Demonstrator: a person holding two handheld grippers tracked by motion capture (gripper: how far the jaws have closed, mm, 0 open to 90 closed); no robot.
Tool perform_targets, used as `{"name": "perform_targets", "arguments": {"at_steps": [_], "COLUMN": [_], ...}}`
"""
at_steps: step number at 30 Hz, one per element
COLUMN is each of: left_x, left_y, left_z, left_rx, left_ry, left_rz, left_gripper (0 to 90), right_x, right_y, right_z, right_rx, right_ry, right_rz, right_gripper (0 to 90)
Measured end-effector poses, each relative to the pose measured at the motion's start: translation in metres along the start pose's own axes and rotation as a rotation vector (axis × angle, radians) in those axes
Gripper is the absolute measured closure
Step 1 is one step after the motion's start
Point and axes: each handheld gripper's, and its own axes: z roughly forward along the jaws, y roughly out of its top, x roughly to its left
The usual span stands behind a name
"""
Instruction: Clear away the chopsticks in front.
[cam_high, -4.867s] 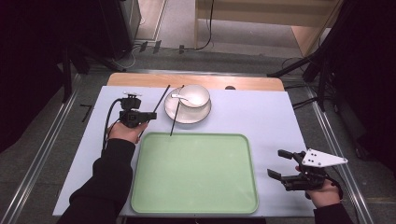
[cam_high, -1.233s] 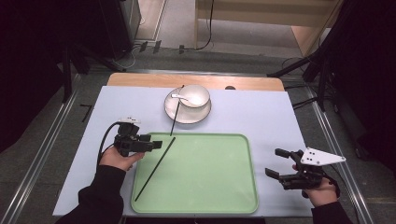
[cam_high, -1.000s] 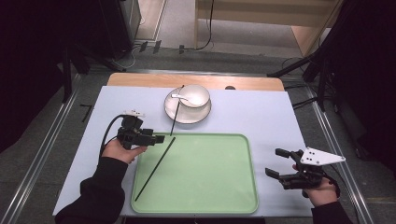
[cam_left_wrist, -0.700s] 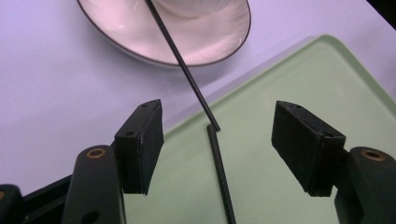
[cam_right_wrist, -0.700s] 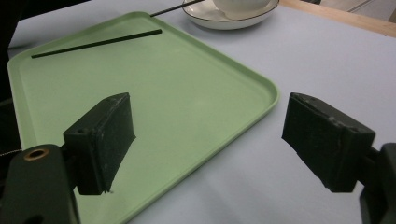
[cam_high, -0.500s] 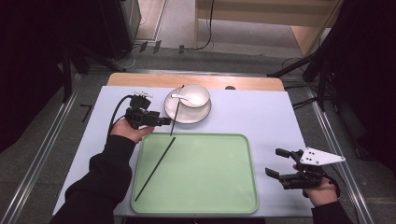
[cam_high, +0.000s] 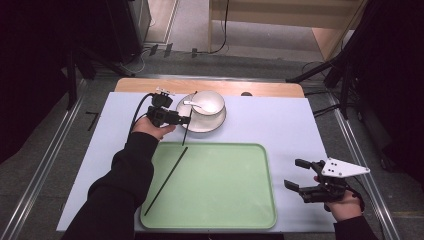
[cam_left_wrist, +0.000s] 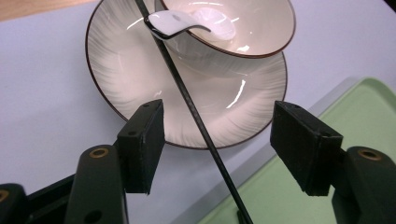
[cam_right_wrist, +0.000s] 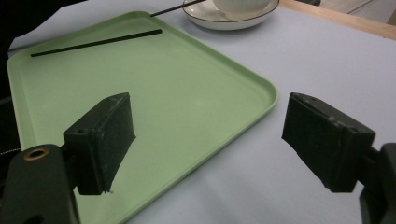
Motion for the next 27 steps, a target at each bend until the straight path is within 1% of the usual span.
{"name": "perform_targets", "arguments": {"at_steps": [3,5,7,10,12,13,14,15,18,19,20,21,22,24,25,26,27], "left_x": [0.002,0.003,0.003,0.007,0.008,0.009,0.009,0.009,0.009,0.01,0.01,0.01,0.01,0.009,0.008,0.007,0.005], "left_y": [0.004,0.007,0.007,0.006,0.006,0.006,0.006,0.006,0.005,0.004,0.004,0.004,0.004,0.003,0.003,0.003,0.003], "left_z": [0.01,0.018,0.024,0.033,0.037,0.039,0.041,0.044,0.049,0.05,0.052,0.053,0.055,0.057,0.058,0.06,0.061], "left_rx": [0.023,0.035,0.025,0.034,0.037,0.018,0.016,0.024,0.033,0.036,0.036,0.038,0.041,0.045,0.044,0.04,0.039], "left_ry": [0.007,0.01,0.017,0.032,0.068,0.081,0.075,0.073,0.088,0.083,0.088,0.088,0.092,0.099,0.101,0.106,0.129], "left_rz": [-0.007,-0.021,-0.036,-0.069,-0.078,-0.08,-0.09,-0.099,-0.102,-0.107,-0.114,-0.118,-0.126,-0.176,-0.192,-0.195,-0.195], "left_gripper": [40.0,41.8,43.4,47.7,52.0,54.7,56.6,57.4,61.0,62.3,63.9,67.0,69.5,72.3,74.8,76.5,78.1], "right_x": [0.0,0.0,0.0,0.0,0.0,0.0,0.0,-0.001,-0.001,0.0,-0.001,-0.001,-0.001,-0.001,-0.001,-0.001,-0.001], "right_y": [0.0,0.0,0.0,0.0,0.0,0.0,0.0,0.0,0.0,0.0,0.0,0.0,0.0,0.0,0.0,0.0,0.0], "right_z": [0.0,0.0,0.0,-0.001,-0.001,-0.001,-0.001,-0.001,-0.001,-0.001,-0.001,-0.001,-0.001,-0.001,-0.001,-0.001,-0.001], "right_rx": [0.0,-0.002,-0.003,-0.005,-0.006,-0.005,-0.005,-0.005,-0.002,-0.003,-0.002,-0.003,-0.001,0.0,0.002,0.002,0.003], "right_ry": [0.0,0.001,0.0,0.001,0.001,0.001,0.002,0.002,0.001,0.001,0.001,0.001,0.001,0.002,0.002,0.001,0.0], "right_rz": [0.0,0.0,0.002,-0.001,0.0,-0.001,-0.001,-0.001,-0.005,-0.004,-0.005,-0.004,-0.004,-0.005,-0.005,-0.005,-0.005], "right_gripper": [17.2,17.2,17.2,17.2,17.2,17.2,17.2,17.2,17.2,17.2,17.2,17.2,17.2,17.2,17.2,17.2,17.2]}}
